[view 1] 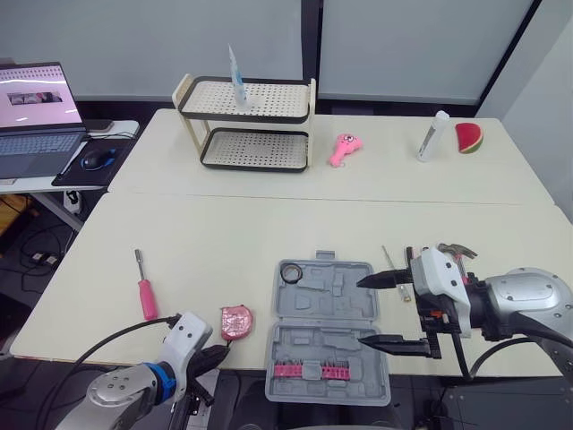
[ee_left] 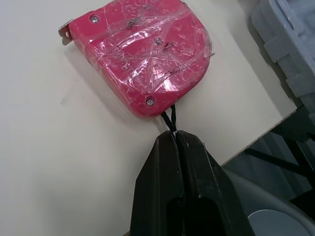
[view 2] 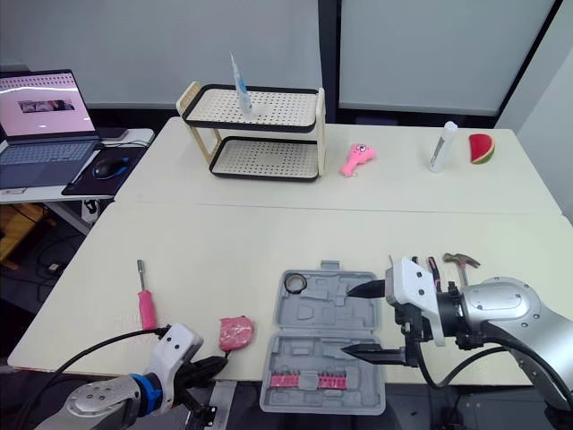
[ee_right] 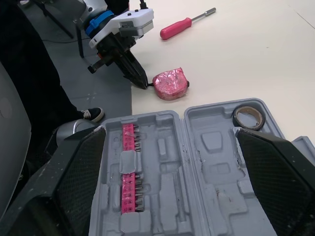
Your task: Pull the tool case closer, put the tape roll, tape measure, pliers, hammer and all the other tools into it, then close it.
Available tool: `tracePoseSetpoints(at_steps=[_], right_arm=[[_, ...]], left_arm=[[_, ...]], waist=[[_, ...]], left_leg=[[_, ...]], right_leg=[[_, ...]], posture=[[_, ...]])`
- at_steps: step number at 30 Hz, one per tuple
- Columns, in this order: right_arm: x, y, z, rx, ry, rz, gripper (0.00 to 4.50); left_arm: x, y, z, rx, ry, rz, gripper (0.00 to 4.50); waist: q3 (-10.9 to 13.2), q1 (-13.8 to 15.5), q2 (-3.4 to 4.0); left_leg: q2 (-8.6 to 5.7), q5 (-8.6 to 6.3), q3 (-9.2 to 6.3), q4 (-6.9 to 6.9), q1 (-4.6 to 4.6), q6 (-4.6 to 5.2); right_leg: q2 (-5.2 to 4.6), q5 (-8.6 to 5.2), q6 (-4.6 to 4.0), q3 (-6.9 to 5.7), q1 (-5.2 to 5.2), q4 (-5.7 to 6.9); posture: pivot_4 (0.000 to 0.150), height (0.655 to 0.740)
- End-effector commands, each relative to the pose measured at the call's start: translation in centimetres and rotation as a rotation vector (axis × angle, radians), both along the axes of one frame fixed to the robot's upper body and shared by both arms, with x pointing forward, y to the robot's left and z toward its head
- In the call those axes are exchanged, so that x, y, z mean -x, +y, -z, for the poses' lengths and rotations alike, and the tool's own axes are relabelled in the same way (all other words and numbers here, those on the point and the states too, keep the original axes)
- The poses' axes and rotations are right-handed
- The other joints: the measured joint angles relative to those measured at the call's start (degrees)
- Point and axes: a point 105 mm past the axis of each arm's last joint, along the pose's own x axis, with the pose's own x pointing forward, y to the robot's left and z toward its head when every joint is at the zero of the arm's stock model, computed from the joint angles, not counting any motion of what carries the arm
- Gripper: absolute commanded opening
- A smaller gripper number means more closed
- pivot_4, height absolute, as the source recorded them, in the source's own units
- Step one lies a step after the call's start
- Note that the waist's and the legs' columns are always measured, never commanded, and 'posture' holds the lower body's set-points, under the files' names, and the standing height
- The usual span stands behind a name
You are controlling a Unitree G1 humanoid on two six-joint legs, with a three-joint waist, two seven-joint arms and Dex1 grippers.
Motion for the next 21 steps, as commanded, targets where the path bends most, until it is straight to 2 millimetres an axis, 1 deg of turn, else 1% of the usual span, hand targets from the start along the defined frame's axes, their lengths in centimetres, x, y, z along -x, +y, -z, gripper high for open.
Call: tracePoseSetpoints(at_steps=[1, 5, 9, 14, 15, 16, 19, 21], right_arm=[[0.2, 0.3, -0.7, -0.004, -0.042, -0.033, 4.50], [0.1, 0.4, -0.7, -0.004, -0.042, -0.035, 4.50], [0.1, 0.4, -0.7, -0.005, -0.043, -0.034, 4.50], [0.1, 0.4, -0.7, -0.003, -0.044, -0.030, 4.50], [0.1, 0.4, -0.7, -0.003, -0.044, -0.029, 4.50], [0.1, 0.4, -0.7, -0.004, -0.044, -0.028, 4.50], [0.3, 0.4, -0.7, -0.005, -0.046, -0.027, 4.50], [0.4, 0.4, -0.7, -0.004, -0.049, -0.028, 4.50]], left_arm=[[0.6, 0.9, 0.1, -0.025, 0.018, -0.008, 0.03], [0.8, 1.1, 0.2, -0.030, 0.019, -0.011, 0.03], [0.8, 0.7, 0.3, -0.031, 0.019, 0.006, 0.03], [0.5, 1.0, -0.2, -0.017, 0.004, -0.008, 0.03], [0.5, 1.1, -0.4, -0.018, -0.003, 0.004, 0.43], [0.6, 1.4, -0.8, -0.024, -0.013, 0.016, 0.62], [1.0, 2.5, -2.0, -0.045, -0.038, 0.064, 1.58], [1.3, 3.3, -2.9, -0.065, -0.053, 0.134, 2.23]], waist=[[0.01, -0.01, 0.00], [0.01, 0.02, 0.01], [0.01, 0.02, 0.01], [0.01, 0.02, 0.01], [0.01, 0.01, 0.00], [0.02, 0.01, -0.01], [0.06, -0.01, -0.02], [0.09, 0.02, -0.02]], left_leg=[[0.00, 0.00, 0.00, 0.00, 0.00, 0.00], [0.00, 0.00, 0.00, 0.00, -0.01, 0.00], [0.00, 0.00, 0.00, 0.00, -0.02, 0.00], [0.00, 0.00, 0.00, 0.00, -0.02, 0.00], [0.00, 0.00, 0.00, 0.00, -0.02, 0.00], [0.00, 0.00, -0.01, 0.00, -0.02, 0.00], [0.01, 0.00, -0.03, -0.01, -0.10, 0.00], [0.01, 0.00, -0.03, 0.00, -0.14, 0.00]], right_leg=[[0.00, 0.00, 0.00, 0.00, 0.00, 0.00], [-0.01, 0.00, 0.00, -0.01, -0.01, 0.00], [-0.01, 0.00, 0.00, -0.01, -0.02, -0.01], [-0.01, 0.00, 0.00, -0.01, -0.02, -0.01], [-0.01, 0.00, 0.00, 0.00, -0.02, -0.01], [-0.01, 0.00, 0.00, -0.01, -0.03, 0.00], [-0.01, 0.00, -0.01, -0.03, -0.09, 0.00], [-0.01, -0.01, -0.01, -0.03, -0.12, -0.01]], posture=[[0.150, 0.7290], [0.150, 0.7290], [0.150, 0.7290], [0.150, 0.7290], [0.150, 0.7290], [0.150, 0.7290], [0.150, 0.7290], [0.150, 0.7290]])
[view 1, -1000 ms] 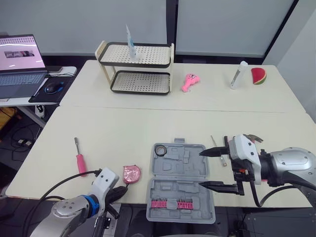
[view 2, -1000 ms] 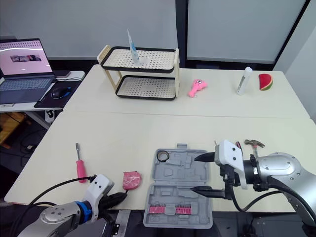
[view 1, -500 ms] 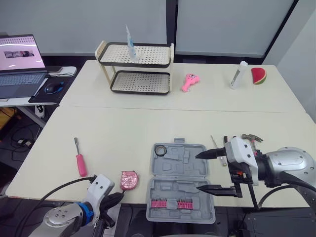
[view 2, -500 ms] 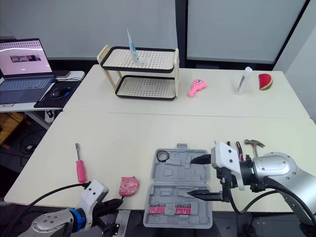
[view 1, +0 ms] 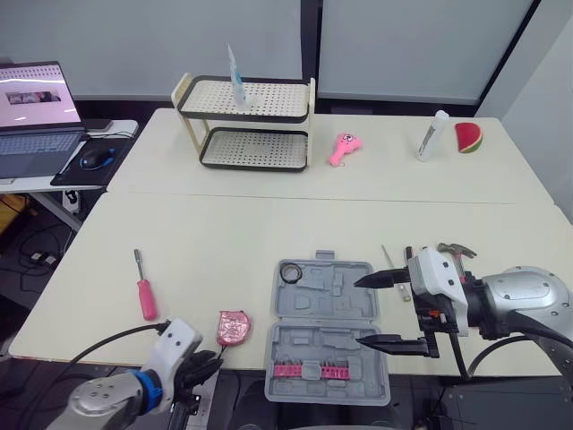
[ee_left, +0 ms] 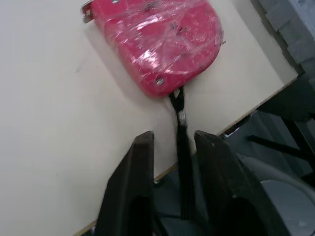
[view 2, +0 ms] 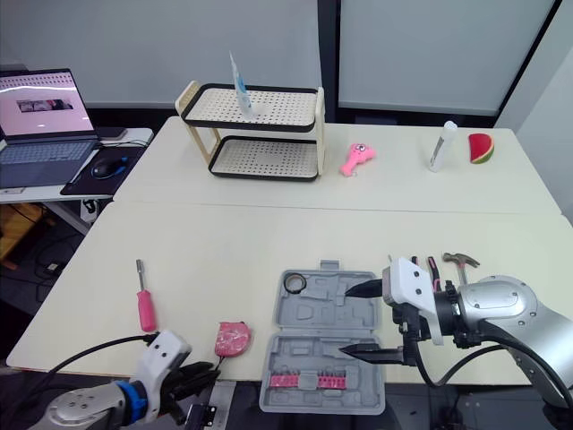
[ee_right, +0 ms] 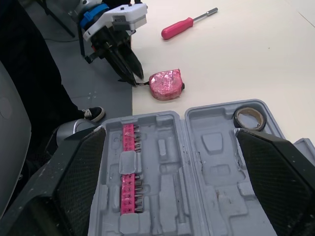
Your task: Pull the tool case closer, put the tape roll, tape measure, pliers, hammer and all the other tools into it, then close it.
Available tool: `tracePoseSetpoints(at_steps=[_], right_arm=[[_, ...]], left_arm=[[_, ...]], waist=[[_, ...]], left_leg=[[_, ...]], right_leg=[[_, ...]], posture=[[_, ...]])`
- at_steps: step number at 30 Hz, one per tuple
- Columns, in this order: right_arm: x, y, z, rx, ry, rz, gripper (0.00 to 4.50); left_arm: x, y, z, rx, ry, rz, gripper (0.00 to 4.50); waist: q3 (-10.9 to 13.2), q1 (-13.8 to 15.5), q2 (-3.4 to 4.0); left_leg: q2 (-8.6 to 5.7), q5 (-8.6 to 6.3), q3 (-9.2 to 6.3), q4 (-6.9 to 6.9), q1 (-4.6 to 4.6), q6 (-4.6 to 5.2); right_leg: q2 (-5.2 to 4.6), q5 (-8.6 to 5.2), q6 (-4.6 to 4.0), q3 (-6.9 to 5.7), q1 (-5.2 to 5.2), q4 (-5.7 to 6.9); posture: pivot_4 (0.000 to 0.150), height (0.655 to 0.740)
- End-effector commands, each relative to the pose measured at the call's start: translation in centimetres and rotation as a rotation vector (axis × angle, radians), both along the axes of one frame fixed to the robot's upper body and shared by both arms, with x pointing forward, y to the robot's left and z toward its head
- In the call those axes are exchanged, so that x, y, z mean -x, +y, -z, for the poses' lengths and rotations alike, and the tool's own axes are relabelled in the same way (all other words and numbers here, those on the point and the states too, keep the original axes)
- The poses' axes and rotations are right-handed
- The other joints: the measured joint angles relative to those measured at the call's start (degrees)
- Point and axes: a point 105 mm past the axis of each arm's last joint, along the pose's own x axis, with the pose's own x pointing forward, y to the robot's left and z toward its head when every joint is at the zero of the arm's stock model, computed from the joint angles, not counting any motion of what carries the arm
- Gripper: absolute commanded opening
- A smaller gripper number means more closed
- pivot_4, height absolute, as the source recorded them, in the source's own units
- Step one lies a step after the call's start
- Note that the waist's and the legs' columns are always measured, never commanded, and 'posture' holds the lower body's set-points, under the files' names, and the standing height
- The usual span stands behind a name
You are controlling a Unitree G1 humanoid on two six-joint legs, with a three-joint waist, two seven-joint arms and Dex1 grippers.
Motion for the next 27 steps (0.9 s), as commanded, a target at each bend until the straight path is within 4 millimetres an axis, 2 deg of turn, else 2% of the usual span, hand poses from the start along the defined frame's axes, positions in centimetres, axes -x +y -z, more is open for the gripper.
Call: tracePoseSetpoints(at_steps=[1, 7, 12, 17, 27], right_arm=[[0.6, 0.3, -0.6, -0.004, -0.048, -0.027, 4.50], [1.2, 0.7, -0.7, -0.002, -0.065, -0.062, 4.50], [1.3, 1.2, -0.9, -0.012, -0.059, -0.070, 4.50], [1.1, 1.4, -0.9, -0.015, -0.061, -0.054, 4.50], [1.0, 1.5, -0.9, -0.013, -0.058, -0.039, 4.50]], left_arm=[[-0.1, 1.1, -2.5, -0.019, -0.066, 0.127, 2.51], [-2.6, 1.8, -5.9, -0.068, -0.185, 0.542, 4.46], [-5.0, 1.6, -6.5, -0.054, -0.244, 0.721, 4.46], [-6.7, 0.4, -5.1, -0.045, -0.250, 0.870, 4.46], [-8.1, -0.9, -1.9, -0.077, -0.256, 0.920, 4.46]], waist=[[0.03, 0.01, 0.00], [0.13, 0.59, 0.16], [0.16, -0.05, 0.21], [0.18, -0.50, 0.18], [0.18, -1.19, 0.17]], left_leg=[[-0.01, 0.00, 0.00, 0.00, -0.02, 0.00], [-0.07, 0.00, -0.06, 0.02, -0.07, 0.00], [-0.08, 0.00, 0.02, 0.00, -0.21, 0.00], [-0.04, 0.01, 0.07, 0.03, -0.42, -0.01], [0.01, 0.02, 0.02, 0.11, -0.42, 0.00]], right_leg=[[-0.01, 0.00, 0.00, -0.01, -0.01, 0.00], [-0.09, 0.01, -0.01, -0.13, -0.02, -0.03], [-0.09, 0.02, -0.03, -0.12, -0.12, -0.10], [0.13, 0.02, -0.03, -0.23, -0.45, 0.06], [0.35, 0.02, -0.02, -0.19, -0.46, 0.18]], posture=[[0.150, 0.7290], [0.150, 0.7290], [0.150, 0.7290], [0.150, 0.7290], [0.150, 0.7290]])
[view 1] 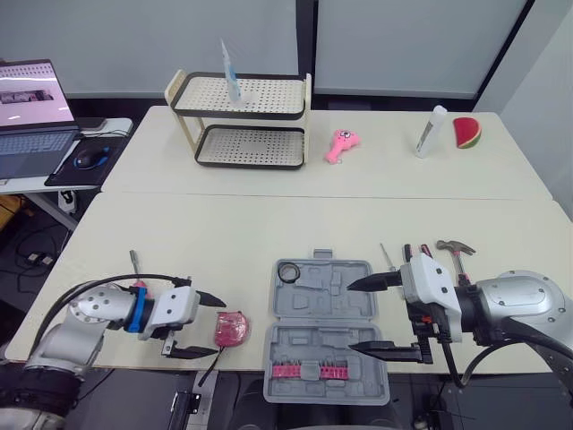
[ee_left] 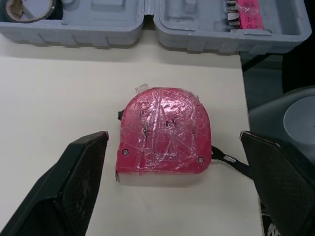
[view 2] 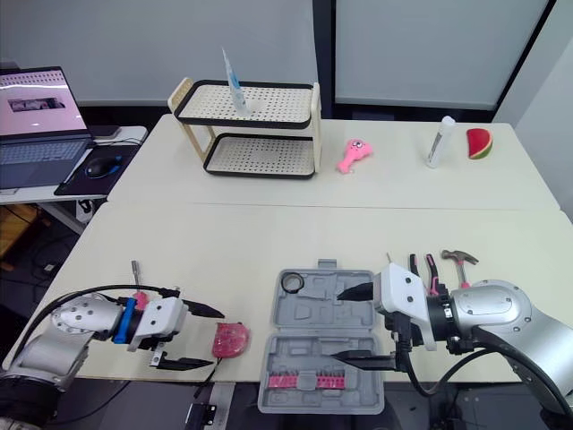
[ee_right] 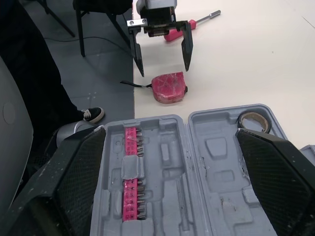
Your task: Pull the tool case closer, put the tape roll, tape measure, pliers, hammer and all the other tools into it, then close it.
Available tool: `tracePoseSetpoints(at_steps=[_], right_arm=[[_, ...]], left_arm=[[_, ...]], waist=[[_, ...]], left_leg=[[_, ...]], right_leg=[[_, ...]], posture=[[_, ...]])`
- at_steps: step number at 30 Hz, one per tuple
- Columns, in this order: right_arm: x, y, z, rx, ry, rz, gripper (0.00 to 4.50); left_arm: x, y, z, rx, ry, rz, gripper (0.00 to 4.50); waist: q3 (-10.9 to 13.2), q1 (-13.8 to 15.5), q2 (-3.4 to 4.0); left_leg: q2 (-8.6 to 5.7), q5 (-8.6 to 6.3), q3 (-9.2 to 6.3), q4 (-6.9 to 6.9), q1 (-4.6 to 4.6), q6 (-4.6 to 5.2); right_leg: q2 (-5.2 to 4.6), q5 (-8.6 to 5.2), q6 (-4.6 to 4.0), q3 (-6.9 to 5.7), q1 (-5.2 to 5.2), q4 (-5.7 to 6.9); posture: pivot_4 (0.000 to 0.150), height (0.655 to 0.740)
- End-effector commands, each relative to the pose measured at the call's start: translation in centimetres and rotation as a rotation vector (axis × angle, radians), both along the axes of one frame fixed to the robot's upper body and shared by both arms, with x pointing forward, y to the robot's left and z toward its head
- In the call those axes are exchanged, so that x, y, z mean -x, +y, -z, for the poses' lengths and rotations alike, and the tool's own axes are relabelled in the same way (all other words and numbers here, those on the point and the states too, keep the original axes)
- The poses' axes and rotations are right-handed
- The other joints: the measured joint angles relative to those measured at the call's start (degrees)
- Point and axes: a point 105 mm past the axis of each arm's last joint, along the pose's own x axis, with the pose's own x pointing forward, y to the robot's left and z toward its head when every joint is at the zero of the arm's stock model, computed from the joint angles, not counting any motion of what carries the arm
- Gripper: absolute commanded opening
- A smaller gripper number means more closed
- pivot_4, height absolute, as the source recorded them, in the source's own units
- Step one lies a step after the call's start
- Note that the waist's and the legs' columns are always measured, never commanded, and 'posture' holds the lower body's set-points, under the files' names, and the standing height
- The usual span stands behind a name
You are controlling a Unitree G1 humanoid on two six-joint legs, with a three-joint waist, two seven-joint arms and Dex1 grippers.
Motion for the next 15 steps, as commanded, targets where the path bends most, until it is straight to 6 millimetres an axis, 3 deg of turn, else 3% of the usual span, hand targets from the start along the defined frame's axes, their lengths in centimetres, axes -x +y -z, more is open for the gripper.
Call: tracePoseSetpoints(at_steps=[1, 15], right_arm=[[0.5, 0.5, -0.8, -0.016, -0.029, -0.027, 4.50], [0.3, 0.4, -0.9, -0.009, -0.031, -0.018, 4.50]], left_arm=[[-0.5, -0.1, 0.5, -0.018, -0.028, 0.007, 4.46], [-0.9, -0.7, 2.4, -0.041, -0.032, 0.019, 4.46]], waist=[[0.00, -0.13, 0.00], [-0.01, -0.19, -0.01]], left_leg=[[0.00, 0.00, 0.01, 0.00, 0.01, 0.00], [0.01, 0.00, -0.01, 0.02, 0.01, 0.00]], right_leg=[[0.00, 0.00, 0.00, 0.00, 0.00, 0.01], [0.02, 0.00, 0.00, -0.01, -0.01, 0.04]], posture=[[0.150, 0.7290], [0.150, 0.7290]])
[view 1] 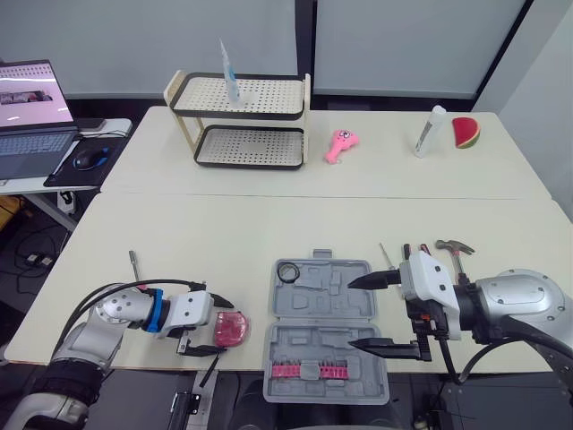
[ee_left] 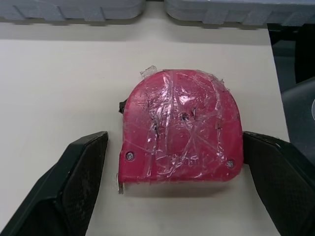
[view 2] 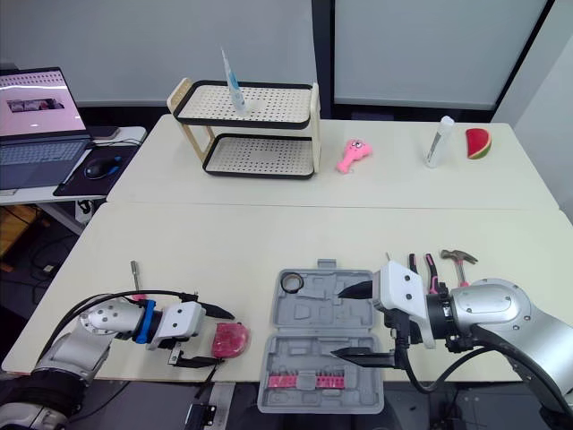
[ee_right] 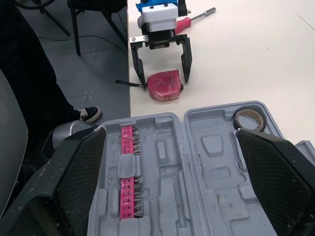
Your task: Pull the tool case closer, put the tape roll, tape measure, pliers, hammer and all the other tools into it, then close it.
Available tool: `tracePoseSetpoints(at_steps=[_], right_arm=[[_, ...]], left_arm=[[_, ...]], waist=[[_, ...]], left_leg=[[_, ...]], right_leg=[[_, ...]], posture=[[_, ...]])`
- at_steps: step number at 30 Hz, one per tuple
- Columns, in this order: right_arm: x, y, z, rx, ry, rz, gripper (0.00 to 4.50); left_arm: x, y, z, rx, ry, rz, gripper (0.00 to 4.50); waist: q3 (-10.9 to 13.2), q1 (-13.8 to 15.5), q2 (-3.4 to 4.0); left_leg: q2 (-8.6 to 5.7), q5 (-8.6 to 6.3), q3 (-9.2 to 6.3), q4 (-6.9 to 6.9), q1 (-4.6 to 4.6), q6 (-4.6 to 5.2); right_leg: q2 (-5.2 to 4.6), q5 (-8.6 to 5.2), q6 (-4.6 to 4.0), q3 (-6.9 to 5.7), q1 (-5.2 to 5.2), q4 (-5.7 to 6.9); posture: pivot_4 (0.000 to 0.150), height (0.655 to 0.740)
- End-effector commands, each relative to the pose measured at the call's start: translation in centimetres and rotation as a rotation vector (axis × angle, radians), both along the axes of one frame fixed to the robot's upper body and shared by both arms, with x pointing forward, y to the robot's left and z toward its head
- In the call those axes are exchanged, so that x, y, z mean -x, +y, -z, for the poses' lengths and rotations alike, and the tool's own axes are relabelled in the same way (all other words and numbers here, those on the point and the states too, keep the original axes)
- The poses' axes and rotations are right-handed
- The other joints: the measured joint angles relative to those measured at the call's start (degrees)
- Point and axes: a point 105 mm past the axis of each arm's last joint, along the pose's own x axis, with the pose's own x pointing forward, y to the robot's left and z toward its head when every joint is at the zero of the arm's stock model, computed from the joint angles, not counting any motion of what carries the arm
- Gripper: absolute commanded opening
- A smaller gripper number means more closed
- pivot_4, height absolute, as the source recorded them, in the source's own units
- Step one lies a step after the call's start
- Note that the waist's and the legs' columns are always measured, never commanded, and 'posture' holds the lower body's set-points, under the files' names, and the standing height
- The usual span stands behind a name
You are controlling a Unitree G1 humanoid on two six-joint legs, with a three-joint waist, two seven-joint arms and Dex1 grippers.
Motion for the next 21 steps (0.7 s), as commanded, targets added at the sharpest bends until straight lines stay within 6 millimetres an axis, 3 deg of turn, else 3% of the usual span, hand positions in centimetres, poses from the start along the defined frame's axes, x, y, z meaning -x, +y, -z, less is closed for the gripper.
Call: tracePoseSetpoints(at_steps=[1, 3, 9, 13, 18, 21], right_arm=[[0.5, 0.5, -0.8, -0.015, -0.031, -0.032, 4.50], [0.5, 0.5, -0.8, -0.014, -0.031, -0.032, 4.50], [0.6, 0.4, -0.8, -0.012, -0.032, -0.030, 4.50], [0.6, 0.5, -0.8, -0.016, -0.037, -0.026, 4.50], [0.3, 0.1, -0.6, -0.005, -0.047, 0.003, 4.50], [0.3, -0.3, -0.2, 0.004, -0.024, 0.036, 4.50]], left_arm=[[0.0, -0.2, 0.3, -0.011, -0.011, 0.018, 4.46], [0.1, -0.3, 0.4, -0.010, -0.009, 0.023, 4.46], [0.5, -0.4, 0.6, -0.007, 0.005, 0.034, 3.13], [0.5, 0.2, 0.1, 0.001, -0.002, 0.012, 3.14], [0.0, 0.7, -3.4, 0.043, -0.096, -0.016, 3.14], [0.2, -0.3, -6.3, 0.072, -0.165, 0.022, 3.14]], waist=[[0.00, 0.04, 0.00], [0.00, 0.03, 0.00], [-0.01, 0.02, 0.01], [-0.02, -0.01, 0.00], [-0.01, -0.12, 0.00], [-0.01, 0.02, 0.00]], left_leg=[[0.00, 0.00, -0.01, 0.00, 0.00, 0.00], [0.00, 0.00, 0.00, 0.01, 0.02, 0.00], [0.00, 0.00, -0.01, 0.01, 0.02, 0.00], [0.00, 0.00, 0.00, 0.02, 0.03, 0.00], [0.03, 0.00, -0.03, 0.01, 0.00, 0.00], [0.02, 0.00, -0.10, 0.03, -0.03, 0.00]], right_leg=[[0.00, 0.00, 0.00, -0.01, 0.00, 0.00], [0.00, 0.00, 0.00, 0.00, 0.02, 0.01], [0.00, 0.00, 0.00, -0.01, 0.02, 0.02], [0.00, 0.00, 0.00, 0.00, 0.03, 0.02], [0.01, 0.00, 0.00, 0.01, -0.01, 0.02], [-0.01, 0.00, 0.00, 0.06, 0.00, 0.01]], posture=[[0.150, 0.7290], [0.150, 0.7290], [0.150, 0.7290], [0.150, 0.7290], [0.150, 0.7290], [0.150, 0.7290]])
